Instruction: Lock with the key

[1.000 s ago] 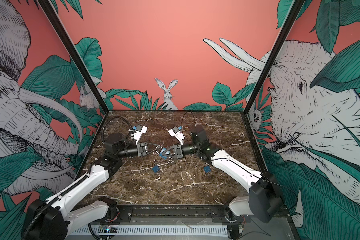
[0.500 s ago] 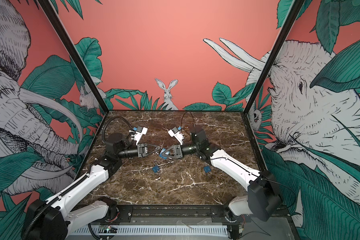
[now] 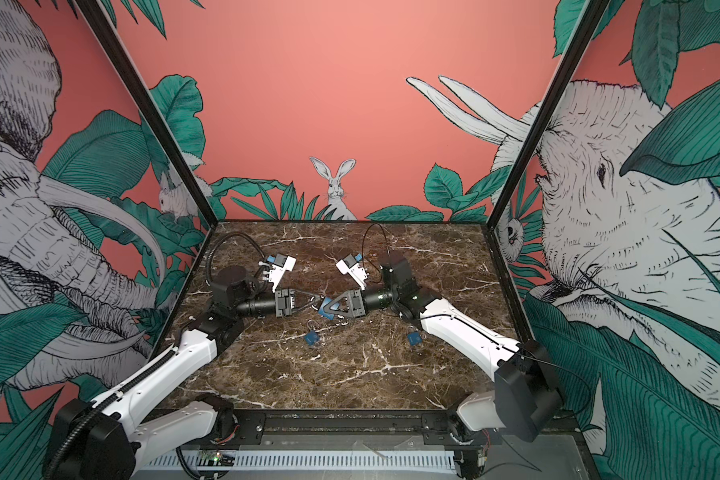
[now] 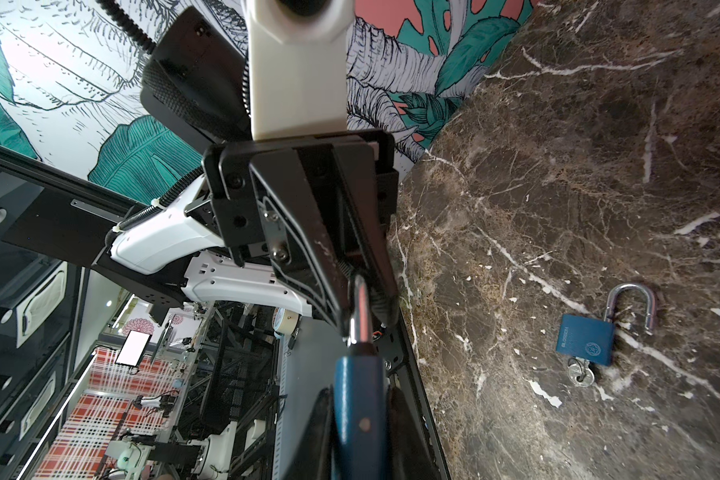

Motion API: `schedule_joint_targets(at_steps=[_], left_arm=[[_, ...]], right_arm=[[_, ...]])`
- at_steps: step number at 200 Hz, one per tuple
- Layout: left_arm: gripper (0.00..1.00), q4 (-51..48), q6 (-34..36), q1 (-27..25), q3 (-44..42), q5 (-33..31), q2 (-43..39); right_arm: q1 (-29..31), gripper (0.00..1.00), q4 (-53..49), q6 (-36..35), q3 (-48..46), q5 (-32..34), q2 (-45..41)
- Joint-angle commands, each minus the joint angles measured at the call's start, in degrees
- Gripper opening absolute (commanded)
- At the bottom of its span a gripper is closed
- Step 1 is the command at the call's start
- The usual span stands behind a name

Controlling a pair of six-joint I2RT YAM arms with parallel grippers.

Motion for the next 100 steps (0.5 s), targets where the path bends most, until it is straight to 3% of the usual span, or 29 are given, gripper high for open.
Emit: schedule_joint_targets(at_steps=[1, 73, 100], left_arm=[[0.16, -3.42, 0.17, -0.23, 0.35, 2.74, -0.21], [0.12, -7.53, 2.89, -0.30, 1.38, 4.96, 1.03], [0.15, -9.07, 3.94, -0.27, 1.84, 5.65, 1.29]], right_arm=[[-0.76, 0.00, 6.82, -0.34, 2.96, 2.51, -0.16], [-0.76, 0.00, 5.76, -0.99, 3.60, 2.86, 0.01], [-0.76, 0.00, 4.78, -1.63, 4.11, 3.09, 0.10]])
